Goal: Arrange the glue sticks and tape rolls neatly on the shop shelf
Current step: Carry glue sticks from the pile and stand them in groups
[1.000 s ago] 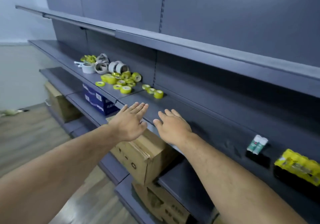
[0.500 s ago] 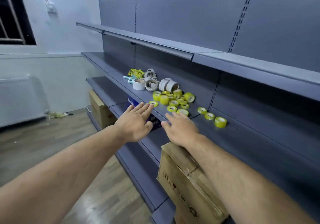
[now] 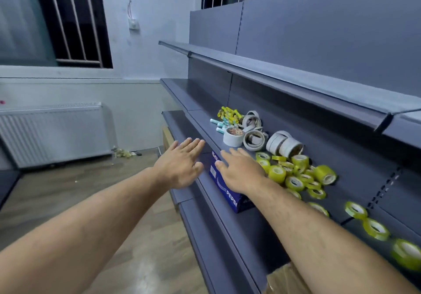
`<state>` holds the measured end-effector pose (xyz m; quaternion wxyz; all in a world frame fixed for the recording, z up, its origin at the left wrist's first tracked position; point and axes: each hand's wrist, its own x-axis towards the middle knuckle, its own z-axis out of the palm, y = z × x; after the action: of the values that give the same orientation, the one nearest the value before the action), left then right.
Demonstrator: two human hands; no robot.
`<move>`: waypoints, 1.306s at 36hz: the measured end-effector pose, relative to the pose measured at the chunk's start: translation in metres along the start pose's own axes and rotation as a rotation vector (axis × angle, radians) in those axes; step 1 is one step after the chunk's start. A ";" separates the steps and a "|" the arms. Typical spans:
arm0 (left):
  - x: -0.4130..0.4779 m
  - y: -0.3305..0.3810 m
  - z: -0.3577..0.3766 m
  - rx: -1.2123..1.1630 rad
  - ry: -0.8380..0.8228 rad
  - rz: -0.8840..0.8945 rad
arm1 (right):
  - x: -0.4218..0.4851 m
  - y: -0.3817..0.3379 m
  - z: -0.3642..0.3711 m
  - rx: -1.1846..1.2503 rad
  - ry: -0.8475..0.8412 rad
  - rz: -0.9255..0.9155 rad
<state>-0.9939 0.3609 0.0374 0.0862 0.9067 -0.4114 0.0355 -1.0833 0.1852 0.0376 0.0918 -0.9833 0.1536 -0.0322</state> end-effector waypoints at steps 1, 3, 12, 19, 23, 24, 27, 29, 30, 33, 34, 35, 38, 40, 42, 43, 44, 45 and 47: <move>0.008 -0.009 0.001 0.000 -0.002 -0.010 | 0.016 -0.002 0.002 0.000 -0.003 -0.012; 0.024 -0.028 0.005 0.008 -0.004 -0.022 | 0.045 -0.007 0.009 -0.016 -0.003 -0.040; 0.113 -0.141 0.021 0.014 0.008 -0.027 | 0.178 -0.042 0.036 -0.047 0.006 -0.056; 0.195 -0.222 0.010 0.000 -0.011 0.048 | 0.271 -0.075 0.043 -0.032 -0.002 0.041; 0.240 -0.255 0.005 0.017 -0.013 0.119 | 0.315 -0.086 0.042 -0.039 0.032 0.092; 0.251 -0.262 0.006 0.015 -0.012 0.134 | 0.325 -0.087 0.044 -0.040 0.032 0.101; 0.282 -0.274 0.014 -0.003 -0.030 0.172 | 0.351 -0.085 0.051 -0.038 0.013 0.130; 0.306 -0.280 0.022 -0.007 -0.037 0.196 | 0.370 -0.077 0.054 -0.051 0.016 0.149; 0.318 -0.282 0.025 -0.007 -0.040 0.208 | 0.380 -0.072 0.055 -0.057 0.019 0.160; 0.355 -0.286 0.034 0.001 -0.049 0.247 | 0.408 -0.055 0.057 -0.082 0.009 0.192; 0.368 -0.287 0.037 0.008 -0.052 0.258 | 0.417 -0.049 0.058 -0.085 0.003 0.205; 0.380 -0.287 0.040 0.015 -0.053 0.267 | 0.426 -0.041 0.060 -0.083 -0.001 0.219; 0.417 -0.286 0.051 0.002 -0.074 0.284 | 0.456 -0.018 0.063 -0.101 0.009 0.240; 0.439 -0.284 0.057 -0.011 -0.098 0.308 | 0.473 -0.004 0.063 -0.080 0.004 0.270; 0.462 -0.281 0.061 -0.014 -0.112 0.332 | 0.488 0.010 0.063 -0.053 -0.008 0.301; 0.474 -0.279 0.064 -0.013 -0.113 0.342 | 0.495 0.018 0.063 -0.040 -0.006 0.317; 0.485 -0.277 0.066 -0.015 -0.116 0.351 | 0.502 0.025 0.064 -0.022 -0.004 0.337; 0.495 -0.275 0.069 -0.020 -0.122 0.361 | 0.507 0.031 0.065 0.002 0.000 0.356; 0.513 -0.270 0.076 -0.028 -0.145 0.390 | 0.515 0.040 0.068 0.028 0.004 0.398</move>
<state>-0.4533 0.1416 -0.0017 0.0603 0.8088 -0.5847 -0.0194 -0.5994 0.0007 -0.0189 0.1097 -0.9321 0.3448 -0.0175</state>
